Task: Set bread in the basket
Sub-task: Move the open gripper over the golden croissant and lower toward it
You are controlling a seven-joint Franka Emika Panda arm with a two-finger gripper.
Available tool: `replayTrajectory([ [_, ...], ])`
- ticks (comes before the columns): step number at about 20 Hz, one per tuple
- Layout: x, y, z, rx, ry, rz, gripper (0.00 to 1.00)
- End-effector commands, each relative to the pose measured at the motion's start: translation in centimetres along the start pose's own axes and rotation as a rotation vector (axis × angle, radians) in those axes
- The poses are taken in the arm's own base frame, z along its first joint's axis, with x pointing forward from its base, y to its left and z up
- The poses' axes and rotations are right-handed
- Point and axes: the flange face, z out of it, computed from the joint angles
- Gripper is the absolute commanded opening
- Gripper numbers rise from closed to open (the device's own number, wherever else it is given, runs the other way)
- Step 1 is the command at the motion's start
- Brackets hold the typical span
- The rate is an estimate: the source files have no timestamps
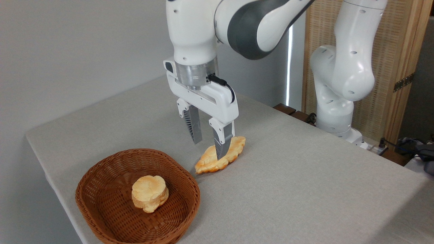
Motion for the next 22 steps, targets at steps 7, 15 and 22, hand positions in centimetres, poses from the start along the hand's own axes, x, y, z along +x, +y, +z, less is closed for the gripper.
replayTrajectory([
  [7, 0.2, 2.2, 4.0, -0.111, 0.001, -0.103, 1.0],
  [15, 0.4, 2.2, 5.4, -0.094, -0.048, -0.075, 1.0],
  [22, 0.5, 2.3, 5.8, -0.038, -0.104, -0.029, 1.0],
])
